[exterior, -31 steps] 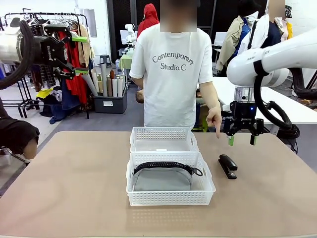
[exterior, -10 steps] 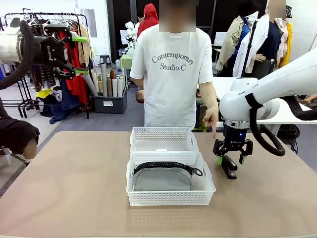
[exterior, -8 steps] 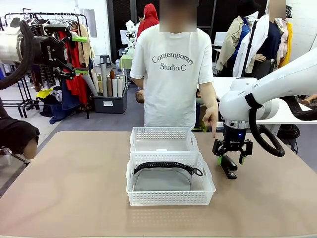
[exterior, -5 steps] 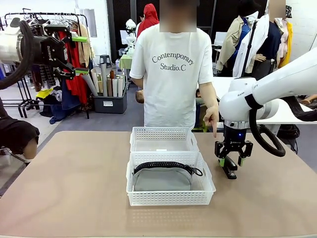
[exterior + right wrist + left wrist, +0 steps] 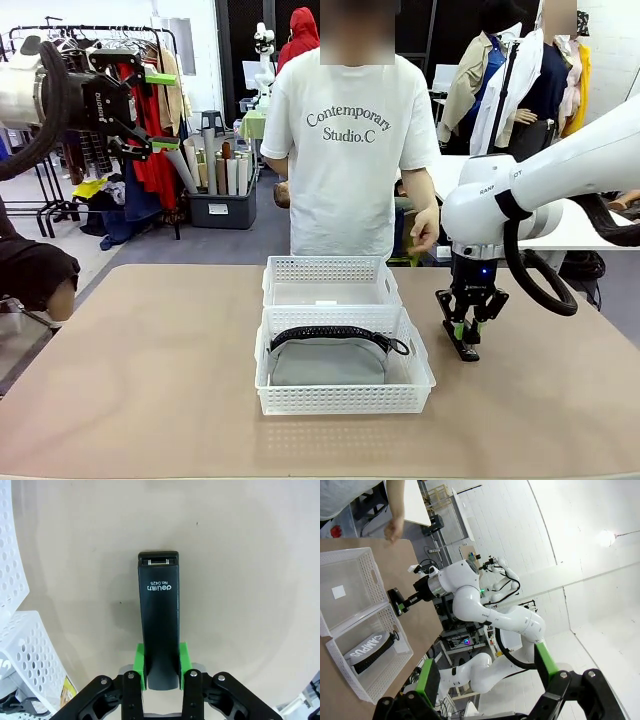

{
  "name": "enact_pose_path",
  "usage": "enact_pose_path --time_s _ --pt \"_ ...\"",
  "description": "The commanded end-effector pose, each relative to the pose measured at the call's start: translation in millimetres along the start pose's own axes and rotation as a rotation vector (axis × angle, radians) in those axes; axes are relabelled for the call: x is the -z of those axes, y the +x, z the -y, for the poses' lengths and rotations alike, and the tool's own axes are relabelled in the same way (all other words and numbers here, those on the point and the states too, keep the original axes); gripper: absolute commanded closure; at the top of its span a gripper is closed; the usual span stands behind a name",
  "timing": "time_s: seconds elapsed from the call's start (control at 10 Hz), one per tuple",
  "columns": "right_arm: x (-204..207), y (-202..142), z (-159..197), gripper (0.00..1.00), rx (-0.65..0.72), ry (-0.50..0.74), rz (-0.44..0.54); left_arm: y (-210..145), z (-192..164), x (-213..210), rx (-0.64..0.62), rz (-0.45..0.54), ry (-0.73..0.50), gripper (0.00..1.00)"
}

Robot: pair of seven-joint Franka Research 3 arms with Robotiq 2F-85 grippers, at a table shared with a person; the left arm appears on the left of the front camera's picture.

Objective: Distribute items into two baskets.
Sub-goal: Pick up the Stapler that the person points to.

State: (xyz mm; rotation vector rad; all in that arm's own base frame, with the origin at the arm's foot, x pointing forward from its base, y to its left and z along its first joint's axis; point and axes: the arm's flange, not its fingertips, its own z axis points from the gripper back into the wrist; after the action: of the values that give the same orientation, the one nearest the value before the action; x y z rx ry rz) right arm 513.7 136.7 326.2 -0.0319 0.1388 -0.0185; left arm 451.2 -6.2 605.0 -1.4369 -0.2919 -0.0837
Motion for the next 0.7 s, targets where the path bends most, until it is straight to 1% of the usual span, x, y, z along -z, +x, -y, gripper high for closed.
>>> enact_pose_path --time_s 0.0,0.2,0.3,0.4,0.6 --pt "-4 -11 -3 1.00 0.018 -0.038 0.011 0 2 1 -0.005 0.006 -0.003 0.00" --pt "-10 -11 -3 1.00 0.013 -0.030 0.024 0 2 1 -0.005 0.006 -0.003 0.00" --pt "-12 -12 -10 1.00 0.006 -0.026 0.036 0 2 1 -0.005 0.006 -0.003 0.00" --pt "-25 -13 -12 1.00 0.001 -0.020 0.060 0 2 1 -0.005 0.006 -0.003 0.00" --pt "-63 -19 -19 1.00 0.012 0.009 0.057 0 2 1 -0.005 0.006 -0.003 0.00"
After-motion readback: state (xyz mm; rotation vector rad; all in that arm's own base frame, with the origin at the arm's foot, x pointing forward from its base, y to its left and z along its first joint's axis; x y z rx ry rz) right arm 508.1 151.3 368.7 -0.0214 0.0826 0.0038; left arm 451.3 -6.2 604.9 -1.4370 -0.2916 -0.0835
